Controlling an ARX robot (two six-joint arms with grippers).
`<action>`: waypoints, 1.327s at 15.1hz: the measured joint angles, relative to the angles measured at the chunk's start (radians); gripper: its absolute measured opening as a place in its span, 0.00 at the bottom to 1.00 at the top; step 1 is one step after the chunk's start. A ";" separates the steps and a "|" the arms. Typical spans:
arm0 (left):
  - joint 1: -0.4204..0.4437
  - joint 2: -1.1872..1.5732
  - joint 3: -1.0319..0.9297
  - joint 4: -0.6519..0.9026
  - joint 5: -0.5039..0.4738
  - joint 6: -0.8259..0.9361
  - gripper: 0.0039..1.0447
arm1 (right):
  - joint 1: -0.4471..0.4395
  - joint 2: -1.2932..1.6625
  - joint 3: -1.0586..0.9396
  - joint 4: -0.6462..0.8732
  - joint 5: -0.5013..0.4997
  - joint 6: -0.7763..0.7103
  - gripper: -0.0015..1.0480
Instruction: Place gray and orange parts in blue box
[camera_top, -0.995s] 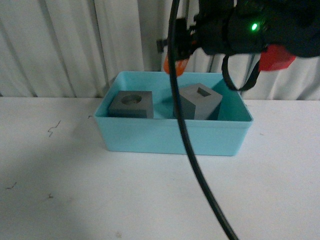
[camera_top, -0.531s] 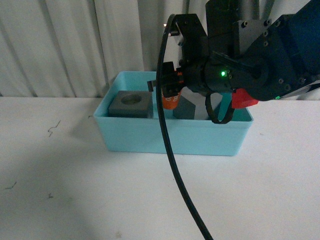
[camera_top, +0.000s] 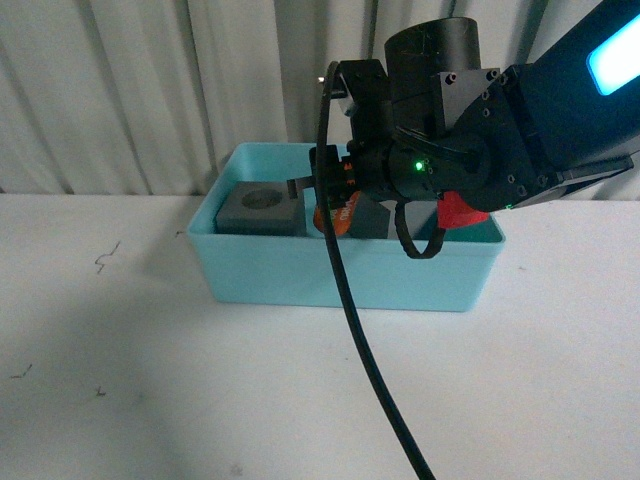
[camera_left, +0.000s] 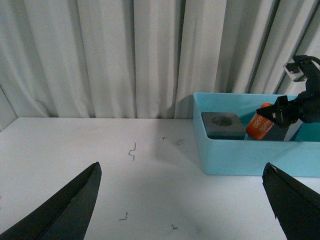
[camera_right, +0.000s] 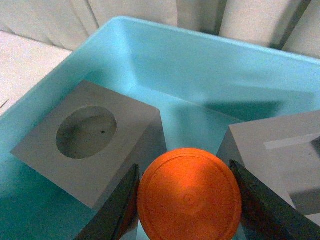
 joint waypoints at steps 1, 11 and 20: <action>0.000 0.000 0.000 0.000 0.000 0.000 0.94 | 0.003 0.013 0.006 -0.013 0.000 0.005 0.45; 0.000 0.000 0.000 0.000 0.000 0.000 0.94 | 0.008 0.031 0.001 0.018 -0.013 0.053 0.96; 0.000 0.000 0.000 0.000 0.000 0.000 0.94 | -0.196 -0.883 -0.759 0.133 0.074 0.062 0.94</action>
